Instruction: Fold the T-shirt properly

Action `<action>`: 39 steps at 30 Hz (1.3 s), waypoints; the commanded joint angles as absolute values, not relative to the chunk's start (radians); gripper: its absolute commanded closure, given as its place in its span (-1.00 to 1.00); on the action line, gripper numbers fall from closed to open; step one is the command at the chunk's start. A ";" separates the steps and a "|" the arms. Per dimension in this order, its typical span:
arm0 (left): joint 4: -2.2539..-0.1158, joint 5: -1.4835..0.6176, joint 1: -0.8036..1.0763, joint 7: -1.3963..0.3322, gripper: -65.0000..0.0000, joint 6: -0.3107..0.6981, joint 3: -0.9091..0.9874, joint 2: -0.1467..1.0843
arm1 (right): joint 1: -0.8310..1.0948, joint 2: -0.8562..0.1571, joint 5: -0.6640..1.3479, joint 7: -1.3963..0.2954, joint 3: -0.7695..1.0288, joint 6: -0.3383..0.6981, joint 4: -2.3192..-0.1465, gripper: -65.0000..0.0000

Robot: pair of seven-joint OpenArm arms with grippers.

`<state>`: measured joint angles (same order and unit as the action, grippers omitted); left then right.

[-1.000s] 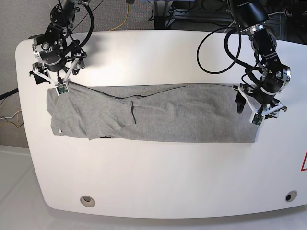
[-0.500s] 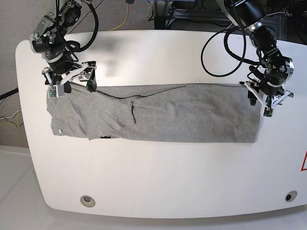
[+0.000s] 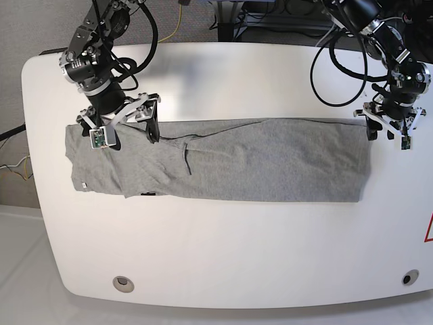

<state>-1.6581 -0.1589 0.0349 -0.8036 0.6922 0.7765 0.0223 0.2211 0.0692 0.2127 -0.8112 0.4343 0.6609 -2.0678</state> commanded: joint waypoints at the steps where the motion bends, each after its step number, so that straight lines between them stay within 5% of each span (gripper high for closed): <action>1: -1.612 -0.260 0.027 -0.789 -0.25 0.698 0.759 0.061 | 0.196 0.060 0.095 -0.777 0.395 0.694 -2.084 -0.54; 11: -1.409 -0.420 0.017 -0.750 -0.45 0.698 0.772 0.153 | 0.151 0.068 -0.209 -0.776 0.417 0.698 -2.024 -0.49; 25: -1.215 -0.605 -0.031 -0.729 -0.39 0.698 0.760 0.220 | 0.119 0.059 0.138 -0.811 0.602 0.696 -1.756 -0.48; 39: -1.155 -0.666 -0.128 -0.744 -0.40 0.698 0.707 0.224 | 0.165 0.063 0.119 -0.822 0.562 0.691 -1.825 -0.47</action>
